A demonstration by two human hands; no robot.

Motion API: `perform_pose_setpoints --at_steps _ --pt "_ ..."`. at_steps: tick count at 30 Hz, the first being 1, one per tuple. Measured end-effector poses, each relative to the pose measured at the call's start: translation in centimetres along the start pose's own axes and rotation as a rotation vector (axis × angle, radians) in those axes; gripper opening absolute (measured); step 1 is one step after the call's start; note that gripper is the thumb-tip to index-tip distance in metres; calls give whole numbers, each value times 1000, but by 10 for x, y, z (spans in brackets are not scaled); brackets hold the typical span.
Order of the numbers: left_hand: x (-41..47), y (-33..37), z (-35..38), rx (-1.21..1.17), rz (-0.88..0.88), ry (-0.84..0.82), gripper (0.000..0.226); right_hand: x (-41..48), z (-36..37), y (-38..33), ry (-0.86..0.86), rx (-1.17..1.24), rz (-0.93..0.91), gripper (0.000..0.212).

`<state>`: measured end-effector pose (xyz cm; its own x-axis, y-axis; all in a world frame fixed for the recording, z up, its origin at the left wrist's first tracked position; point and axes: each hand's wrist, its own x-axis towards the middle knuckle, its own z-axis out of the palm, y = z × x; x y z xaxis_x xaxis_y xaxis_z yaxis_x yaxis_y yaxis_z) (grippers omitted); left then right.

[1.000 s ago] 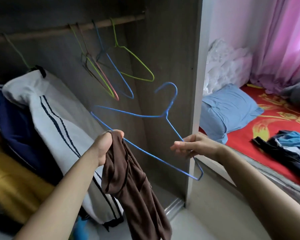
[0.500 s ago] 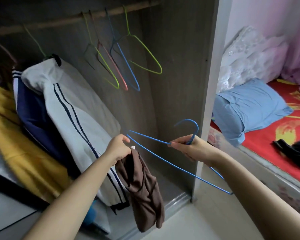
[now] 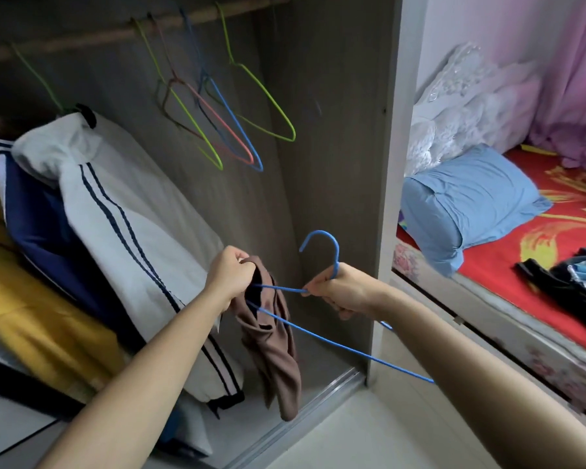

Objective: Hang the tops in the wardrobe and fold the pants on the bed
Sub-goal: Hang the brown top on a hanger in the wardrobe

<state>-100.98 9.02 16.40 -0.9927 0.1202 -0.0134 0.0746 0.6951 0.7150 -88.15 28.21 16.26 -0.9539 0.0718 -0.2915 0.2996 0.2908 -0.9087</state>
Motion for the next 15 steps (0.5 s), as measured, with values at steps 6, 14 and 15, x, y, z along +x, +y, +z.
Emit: perform_pose_setpoints --at_steps 6,14,15 --pt "15 1 -21 320 187 59 30 9 -13 -10 321 -42 6 25" --pt "21 7 -40 447 131 115 22 2 -35 -31 409 -62 -50 22" --pt "20 13 -40 423 129 133 20 0 -30 -33 385 -87 -51 21"
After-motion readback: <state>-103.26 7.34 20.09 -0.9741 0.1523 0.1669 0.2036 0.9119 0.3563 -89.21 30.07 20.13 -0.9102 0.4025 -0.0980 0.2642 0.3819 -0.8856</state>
